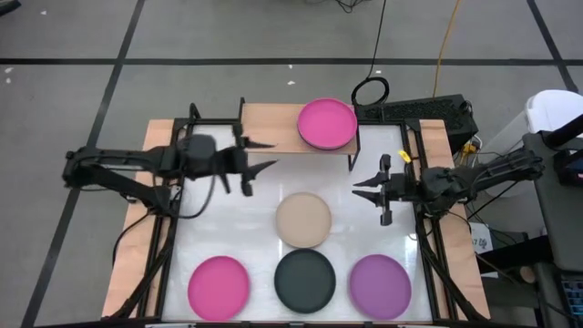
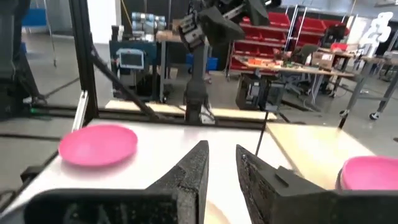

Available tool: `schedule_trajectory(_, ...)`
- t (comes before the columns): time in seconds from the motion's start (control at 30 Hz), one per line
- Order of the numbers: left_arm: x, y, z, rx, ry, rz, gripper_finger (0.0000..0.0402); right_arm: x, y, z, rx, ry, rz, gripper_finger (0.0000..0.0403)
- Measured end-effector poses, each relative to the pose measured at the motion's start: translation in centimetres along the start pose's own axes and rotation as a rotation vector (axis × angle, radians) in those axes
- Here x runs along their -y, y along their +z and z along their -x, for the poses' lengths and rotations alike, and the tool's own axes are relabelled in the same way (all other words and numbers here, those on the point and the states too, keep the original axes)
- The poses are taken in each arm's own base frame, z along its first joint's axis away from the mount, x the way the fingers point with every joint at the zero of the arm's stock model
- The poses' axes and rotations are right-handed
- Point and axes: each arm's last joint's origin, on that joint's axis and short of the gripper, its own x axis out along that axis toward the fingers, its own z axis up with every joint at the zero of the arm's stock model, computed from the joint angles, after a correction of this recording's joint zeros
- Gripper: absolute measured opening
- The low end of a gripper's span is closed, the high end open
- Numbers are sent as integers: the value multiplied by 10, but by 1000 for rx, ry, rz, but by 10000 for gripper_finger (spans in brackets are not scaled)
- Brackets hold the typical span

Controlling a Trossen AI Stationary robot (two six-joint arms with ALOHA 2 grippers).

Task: Place and stack plates onto a shelf
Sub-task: Put the gray plate on the shelf

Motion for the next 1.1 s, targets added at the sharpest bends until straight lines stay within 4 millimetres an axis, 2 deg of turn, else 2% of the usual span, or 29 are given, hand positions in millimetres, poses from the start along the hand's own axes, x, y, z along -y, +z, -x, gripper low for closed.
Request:
schedule_trajectory(0.1,16,-22,15,67,6,107,178,-2,-16,-3,-44,2,9,67)
schedule_trajectory(0.23,36,-44,31,195,4,251,177,-3,-22,-8,-77,-24,-12,67)
schedule_trajectory(0.4,58,-69,41,325,4,334,177,-7,-29,-18,-127,-22,10,67)
schedule_trajectory(0.57,71,-88,45,364,39,379,177,-12,-44,-29,-237,-4,68,72)
schedule_trajectory(0.8,77,-99,44,329,35,435,177,-20,-67,-45,-391,41,101,96)
schedule_trajectory(1.1,77,-100,44,328,34,438,177,-29,-68,-72,-534,78,151,134)
